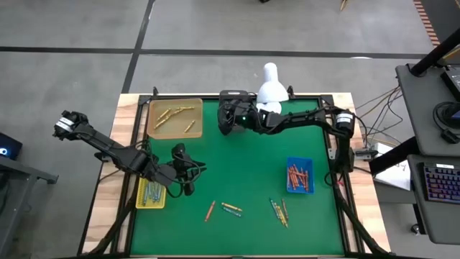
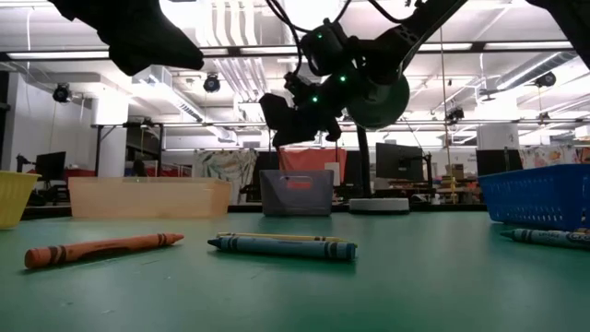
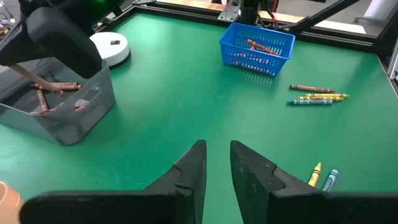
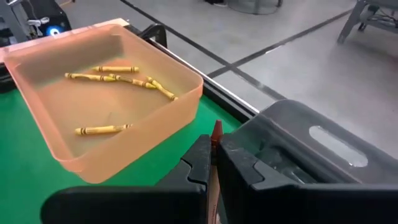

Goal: Sort crayons
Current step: Put the brown crayon into the black bin, then put the orange crayon into the blue bin

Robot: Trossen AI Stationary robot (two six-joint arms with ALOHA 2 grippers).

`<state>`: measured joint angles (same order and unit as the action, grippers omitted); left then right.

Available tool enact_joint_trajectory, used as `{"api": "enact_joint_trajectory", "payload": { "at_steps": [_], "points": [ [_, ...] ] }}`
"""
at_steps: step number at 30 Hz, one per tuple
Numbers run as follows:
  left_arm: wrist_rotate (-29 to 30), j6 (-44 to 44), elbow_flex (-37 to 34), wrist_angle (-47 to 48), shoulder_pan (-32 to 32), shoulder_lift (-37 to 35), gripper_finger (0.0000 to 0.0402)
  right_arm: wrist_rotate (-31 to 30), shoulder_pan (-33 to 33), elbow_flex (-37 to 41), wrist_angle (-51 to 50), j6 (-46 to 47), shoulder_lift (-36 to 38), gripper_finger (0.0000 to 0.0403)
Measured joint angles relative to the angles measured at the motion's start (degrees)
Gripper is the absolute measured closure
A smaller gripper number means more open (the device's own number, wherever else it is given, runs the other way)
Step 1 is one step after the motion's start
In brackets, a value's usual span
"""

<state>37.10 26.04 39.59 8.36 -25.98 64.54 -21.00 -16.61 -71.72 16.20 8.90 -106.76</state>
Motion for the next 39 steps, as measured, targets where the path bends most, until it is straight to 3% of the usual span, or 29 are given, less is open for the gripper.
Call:
{"api": "enact_joint_trajectory", "payload": {
  "at_steps": [20, 33, 39],
  "points": [
    [-0.04, 1.72, 0.00, -0.33, 0.00, 4.17, 0.0347, -2.16, 0.34, -0.01, -0.87, 3.50, 0.02, 0.0391],
    [2.85, 3.51, 0.00, -0.39, -0.03, 4.15, 0.0347, -2.13, 0.38, -0.14, -0.91, 1.95, -0.14, 0.0304],
    [-4.49, 11.70, 0.00, -0.39, -0.13, 4.42, 0.0347, -1.55, 3.58, -1.94, -0.75, 0.01, 0.62, 0.0293]
  ]
}}
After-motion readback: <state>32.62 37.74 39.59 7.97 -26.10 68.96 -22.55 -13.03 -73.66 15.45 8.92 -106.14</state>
